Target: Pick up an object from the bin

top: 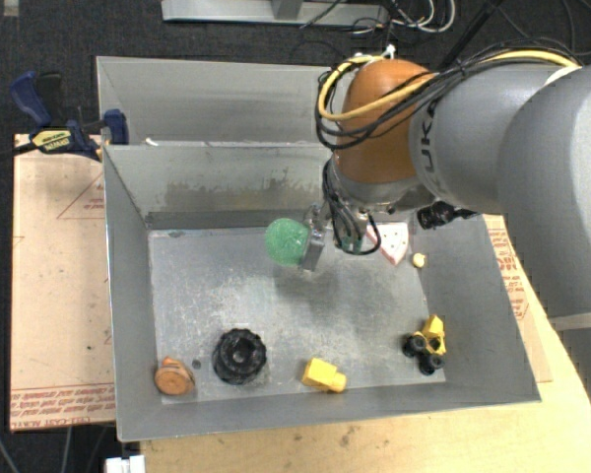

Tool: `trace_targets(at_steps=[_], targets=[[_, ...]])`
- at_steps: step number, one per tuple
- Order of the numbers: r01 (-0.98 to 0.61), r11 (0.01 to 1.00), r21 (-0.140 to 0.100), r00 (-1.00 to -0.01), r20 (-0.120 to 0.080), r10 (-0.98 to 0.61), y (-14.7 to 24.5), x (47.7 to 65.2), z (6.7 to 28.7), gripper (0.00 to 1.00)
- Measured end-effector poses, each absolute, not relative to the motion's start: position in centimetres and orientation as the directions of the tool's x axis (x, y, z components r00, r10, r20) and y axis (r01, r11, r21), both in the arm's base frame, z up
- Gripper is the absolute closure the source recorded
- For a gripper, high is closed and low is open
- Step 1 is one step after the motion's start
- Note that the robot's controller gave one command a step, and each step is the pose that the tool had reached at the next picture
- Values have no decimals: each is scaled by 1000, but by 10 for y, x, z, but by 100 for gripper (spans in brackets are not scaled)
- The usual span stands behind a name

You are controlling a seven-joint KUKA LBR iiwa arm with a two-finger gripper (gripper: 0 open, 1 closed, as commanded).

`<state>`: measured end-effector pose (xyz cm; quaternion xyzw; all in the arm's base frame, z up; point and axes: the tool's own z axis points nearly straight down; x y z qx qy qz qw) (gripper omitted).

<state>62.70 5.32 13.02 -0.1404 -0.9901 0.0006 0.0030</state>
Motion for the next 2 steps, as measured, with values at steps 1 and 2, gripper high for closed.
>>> trace_targets(at_steps=[1,2], targets=[[291,957,5,-957,-13,291,43,623,156,100],[292,956,3,-956,-7,292,49,609,291,100]])
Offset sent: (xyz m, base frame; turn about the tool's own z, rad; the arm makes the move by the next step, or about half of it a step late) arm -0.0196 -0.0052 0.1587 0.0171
